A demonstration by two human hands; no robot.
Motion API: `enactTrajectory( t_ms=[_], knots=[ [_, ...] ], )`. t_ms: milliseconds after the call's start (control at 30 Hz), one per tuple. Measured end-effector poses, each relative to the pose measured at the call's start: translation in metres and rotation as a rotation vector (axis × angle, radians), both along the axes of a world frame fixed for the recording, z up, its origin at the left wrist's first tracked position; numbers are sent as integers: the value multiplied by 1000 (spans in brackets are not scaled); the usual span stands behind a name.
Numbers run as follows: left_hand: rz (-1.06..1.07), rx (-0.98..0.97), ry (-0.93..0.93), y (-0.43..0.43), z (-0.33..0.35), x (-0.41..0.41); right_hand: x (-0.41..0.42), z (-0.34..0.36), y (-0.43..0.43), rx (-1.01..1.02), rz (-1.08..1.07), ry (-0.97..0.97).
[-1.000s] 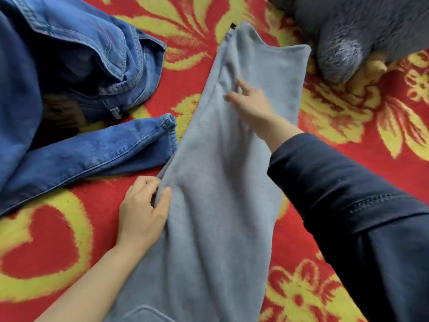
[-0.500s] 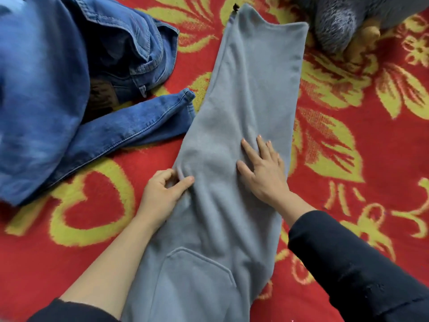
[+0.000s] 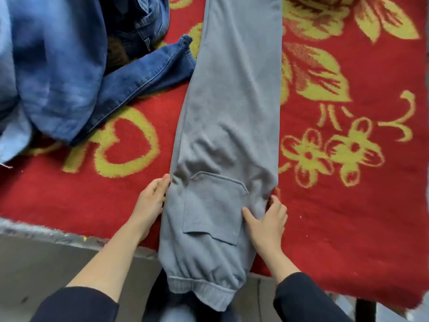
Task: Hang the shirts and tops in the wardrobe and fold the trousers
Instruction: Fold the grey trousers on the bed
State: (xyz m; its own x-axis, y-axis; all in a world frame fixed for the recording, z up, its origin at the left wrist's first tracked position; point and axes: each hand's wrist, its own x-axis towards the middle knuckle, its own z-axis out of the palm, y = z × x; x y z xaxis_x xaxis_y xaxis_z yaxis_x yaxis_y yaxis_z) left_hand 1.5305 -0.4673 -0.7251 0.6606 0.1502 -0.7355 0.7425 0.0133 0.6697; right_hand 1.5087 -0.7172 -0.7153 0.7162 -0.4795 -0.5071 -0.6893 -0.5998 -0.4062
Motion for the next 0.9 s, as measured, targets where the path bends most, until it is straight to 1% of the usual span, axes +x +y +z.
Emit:
enactTrajectory(
  t_ms=[33,67,133,267,333,400,500,567,667,733,800,867,900],
  knots=[
    [-49,19,-22,-1,2,-11,-14,-2,1,23,-6,-14],
    [-119,74,-37,-4,2,-23,-28,-3,3,94,-29,-14],
    [-200,135,-17,-9,-3,-45,-54,-5,7,274,-71,55],
    [-116,130,62,-19,2,-81,-88,3,0,576,-41,169],
    [-148,137,63,-20,7,-97,-96,13,-11,645,-21,182],
    [-216,56,67,-22,20,-116,-104,26,-26,674,3,187],
    [-305,-182,102,-34,42,-150,-130,42,-50,767,-9,302],
    [-410,-264,213,-46,57,-175,-154,50,-65,784,-44,462],
    [-595,-304,471,-56,69,-208,-188,60,-82,740,-14,711],
    [-682,-305,580,-58,77,-219,-202,69,-88,739,18,791],
    [-682,-301,589,-59,87,-216,-201,75,-92,762,14,736],
    [-616,-240,458,-62,103,-200,-184,85,-93,798,-38,563],
    [-536,-205,387,-62,111,-188,-170,92,-92,829,-78,469]
  ],
)
